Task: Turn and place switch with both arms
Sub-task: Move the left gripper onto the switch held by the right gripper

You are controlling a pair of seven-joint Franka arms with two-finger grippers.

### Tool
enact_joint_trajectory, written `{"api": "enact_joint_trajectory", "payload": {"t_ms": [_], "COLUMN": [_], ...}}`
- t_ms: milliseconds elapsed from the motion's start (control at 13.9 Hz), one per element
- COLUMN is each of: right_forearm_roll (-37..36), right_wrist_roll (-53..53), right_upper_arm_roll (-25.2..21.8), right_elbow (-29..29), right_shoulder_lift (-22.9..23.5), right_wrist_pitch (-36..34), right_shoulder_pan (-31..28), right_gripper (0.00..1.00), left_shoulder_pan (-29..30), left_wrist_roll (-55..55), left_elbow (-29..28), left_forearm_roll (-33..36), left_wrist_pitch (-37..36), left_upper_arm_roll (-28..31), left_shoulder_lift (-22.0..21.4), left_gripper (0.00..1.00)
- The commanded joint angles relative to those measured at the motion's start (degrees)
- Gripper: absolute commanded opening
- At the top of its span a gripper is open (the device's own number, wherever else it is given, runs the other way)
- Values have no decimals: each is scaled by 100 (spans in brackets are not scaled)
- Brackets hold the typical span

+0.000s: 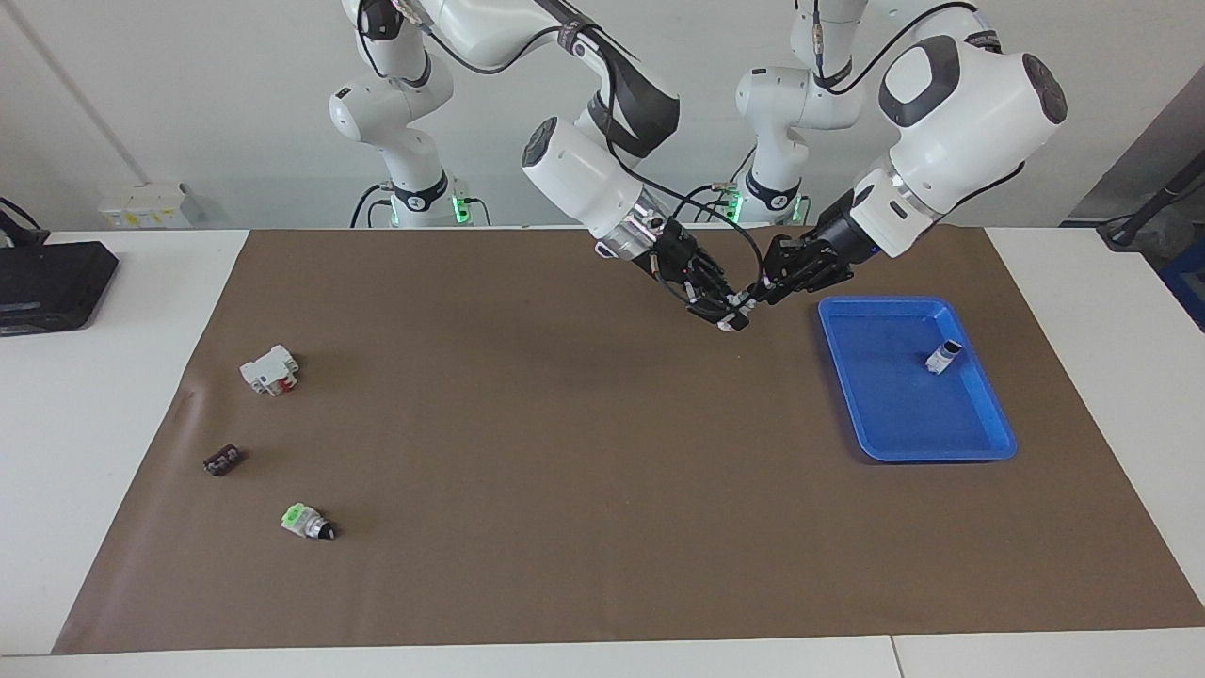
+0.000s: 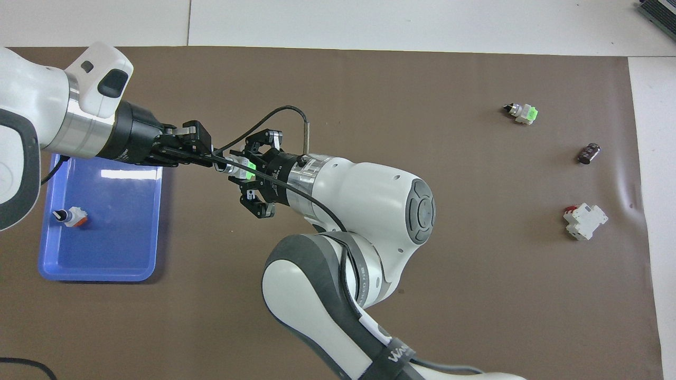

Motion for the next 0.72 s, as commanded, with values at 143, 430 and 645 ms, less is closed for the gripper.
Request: {"api": "enact_joint_trajectory", "payload": {"t_ms": [143,430,645], "right_forearm_roll": [110,110,110], "right_wrist_roll": [-6,-6,3], "right_upper_arm_roll": [19,19,19], "right_elbow": [-33,-33,-33], "right_shoulder_lift": [-56,-56,-56], "right_wrist_pitch": [57,57,57], "right_shoulder_pan": [-10,-10,-10], "right_gripper": [0,0,0], "left_shoulder_pan": [-202,-211,-211], "left_wrist_roll": [-313,-279,-261], "left_elbow": [-44,-220,-264], "left_forearm_roll": [-8,-8,-8], "left_wrist_pitch": [13,57,57], "left_upper_arm_roll": [79,88,97], "left_shoulder_lift": [-67,-146,-155], "left_gripper": [21,13,2]}}
